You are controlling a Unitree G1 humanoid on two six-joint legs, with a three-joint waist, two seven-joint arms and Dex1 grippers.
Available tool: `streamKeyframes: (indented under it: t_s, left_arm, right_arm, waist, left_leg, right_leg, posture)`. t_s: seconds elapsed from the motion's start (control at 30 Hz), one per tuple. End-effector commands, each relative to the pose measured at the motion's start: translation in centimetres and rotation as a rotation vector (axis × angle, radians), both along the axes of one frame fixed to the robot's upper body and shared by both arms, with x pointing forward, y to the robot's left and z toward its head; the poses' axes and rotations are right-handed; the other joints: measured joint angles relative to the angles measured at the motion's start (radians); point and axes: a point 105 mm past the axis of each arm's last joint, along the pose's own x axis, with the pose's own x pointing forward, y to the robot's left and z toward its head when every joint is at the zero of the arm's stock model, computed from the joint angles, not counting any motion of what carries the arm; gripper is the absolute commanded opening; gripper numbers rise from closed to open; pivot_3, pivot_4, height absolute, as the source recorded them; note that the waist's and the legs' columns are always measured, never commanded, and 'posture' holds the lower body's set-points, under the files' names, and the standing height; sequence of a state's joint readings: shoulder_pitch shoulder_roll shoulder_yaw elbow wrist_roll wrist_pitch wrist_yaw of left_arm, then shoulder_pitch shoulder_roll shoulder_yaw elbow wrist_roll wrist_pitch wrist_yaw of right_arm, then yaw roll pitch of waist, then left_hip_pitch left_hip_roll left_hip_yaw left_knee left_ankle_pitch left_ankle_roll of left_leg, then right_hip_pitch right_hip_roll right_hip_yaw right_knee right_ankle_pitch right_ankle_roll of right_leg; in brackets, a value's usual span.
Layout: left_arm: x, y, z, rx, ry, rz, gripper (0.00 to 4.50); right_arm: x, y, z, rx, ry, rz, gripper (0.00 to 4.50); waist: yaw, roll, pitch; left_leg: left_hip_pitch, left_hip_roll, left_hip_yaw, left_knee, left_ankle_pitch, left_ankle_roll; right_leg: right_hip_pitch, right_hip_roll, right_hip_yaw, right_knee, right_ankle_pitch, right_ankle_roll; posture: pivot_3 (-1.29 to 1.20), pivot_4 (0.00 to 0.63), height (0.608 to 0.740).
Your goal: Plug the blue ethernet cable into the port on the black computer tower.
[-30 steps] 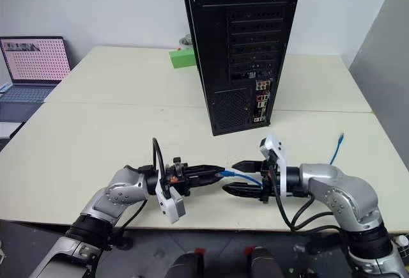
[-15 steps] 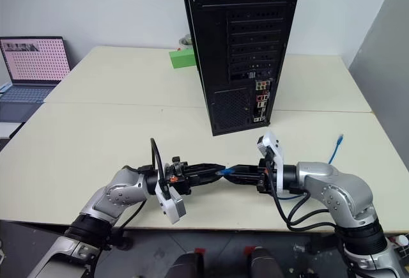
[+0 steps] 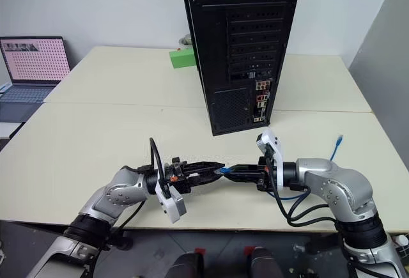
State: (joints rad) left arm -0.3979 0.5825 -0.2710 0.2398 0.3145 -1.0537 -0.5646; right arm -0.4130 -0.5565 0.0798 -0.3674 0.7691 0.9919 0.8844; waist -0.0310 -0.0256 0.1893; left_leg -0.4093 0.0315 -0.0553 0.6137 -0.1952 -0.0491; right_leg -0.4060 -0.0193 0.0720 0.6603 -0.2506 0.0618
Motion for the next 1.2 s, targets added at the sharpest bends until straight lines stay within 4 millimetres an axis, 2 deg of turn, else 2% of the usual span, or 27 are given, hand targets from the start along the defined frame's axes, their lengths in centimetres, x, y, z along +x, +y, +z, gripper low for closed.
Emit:
streamKeyframes:
  t_s: [0.03, 0.2, 0.27, 0.37, 0.53, 0.63, 0.87, 1.2]
  left_arm:
    - [0.4, 0.7, -1.3, 0.043, 0.121, 0.046, 1.90]
    - [1.7, 1.6, -1.8, -0.066, 0.389, 0.200, 2.84]
    - [2.5, 1.2, -0.8, -0.184, 0.493, 0.270, 3.22]
    - [3.7, 0.0, 1.1, -0.363, 0.671, 0.356, 3.23]
    - [4.8, -1.9, 2.5, -0.445, 0.791, 0.464, 3.23]
    - [5.7, -2.6, 3.3, -0.498, 0.846, 0.532, 3.23]
    - [7.1, -3.2, 4.7, -0.559, 0.858, 0.637, 3.23]
    - [6.6, -3.9, 5.5, -0.565, 0.899, 0.602, 3.23]
  right_arm:
    - [0.3, -0.1, 1.2, 0.030, -0.049, -0.023, 0.03]
    - [1.2, -1.1, 1.5, 0.034, -0.104, -0.158, 0.03]
    - [2.4, -1.7, 1.9, 0.027, -0.175, -0.281, 0.03]
    - [5.3, -2.9, 3.3, 0.011, -0.333, -0.535, 0.03]
    - [8.1, -4.1, 4.7, -0.028, -0.469, -0.819, 0.03]
    - [9.4, -4.3, 5.3, -0.033, -0.489, -0.953, 0.03]
    - [11.1, -3.9, 5.7, -0.032, -0.475, -1.041, 0.03]
    - [12.1, -3.6, 5.5, -0.038, -0.458, -1.080, 0.03]
  waist:
    - [-0.001, 0.000, 0.000]
    - [-0.002, 0.000, 0.000]
    - [-0.002, 0.000, 0.000]
    - [-0.001, 0.000, 0.000]
    - [-0.002, 0.000, 0.000]
    - [-0.004, 0.000, 0.000]
    - [-0.004, 0.000, 0.000]
    - [-0.004, 0.000, 0.000]
  left_leg:
    - [0.000, 0.000, 0.000, 0.000, 0.000, 0.000]
    - [0.000, 0.000, 0.000, 0.000, 0.000, 0.000]
    - [0.000, 0.000, 0.000, 0.000, 0.000, 0.000]
    - [0.000, 0.000, 0.000, 0.000, 0.000, 0.000]
    - [0.000, 0.000, -0.001, 0.000, 0.000, 0.000]
    - [0.000, 0.000, -0.001, 0.000, 0.000, 0.000]
    - [0.000, 0.000, -0.002, 0.000, 0.000, 0.000]
    - [-0.001, 0.000, -0.002, 0.000, 0.000, 0.000]
  right_leg:
    - [0.000, 0.000, 0.000, 0.000, 0.000, 0.000]
    - [0.000, 0.000, 0.000, 0.000, 0.000, 0.000]
    - [-0.001, 0.000, 0.000, 0.001, 0.000, 0.000]
    - [-0.001, 0.000, 0.000, 0.001, 0.000, 0.000]
    - [-0.001, 0.001, 0.000, 0.001, 0.000, 0.000]
    - [-0.001, 0.001, 0.000, 0.001, 0.000, 0.000]
    - [-0.001, 0.001, 0.000, 0.001, 0.000, 0.000]
    - [-0.001, 0.001, 0.000, 0.000, 0.000, 0.000]
  posture:
    - [0.00, 0.150, 0.740]
    - [0.00, 0.150, 0.740]
    - [0.00, 0.150, 0.740]
    - [0.00, 0.150, 0.740]
    - [0.00, 0.150, 0.740]
    - [0.00, 0.150, 0.740]
    - [0.00, 0.150, 0.740]
    - [0.00, 0.150, 0.740]
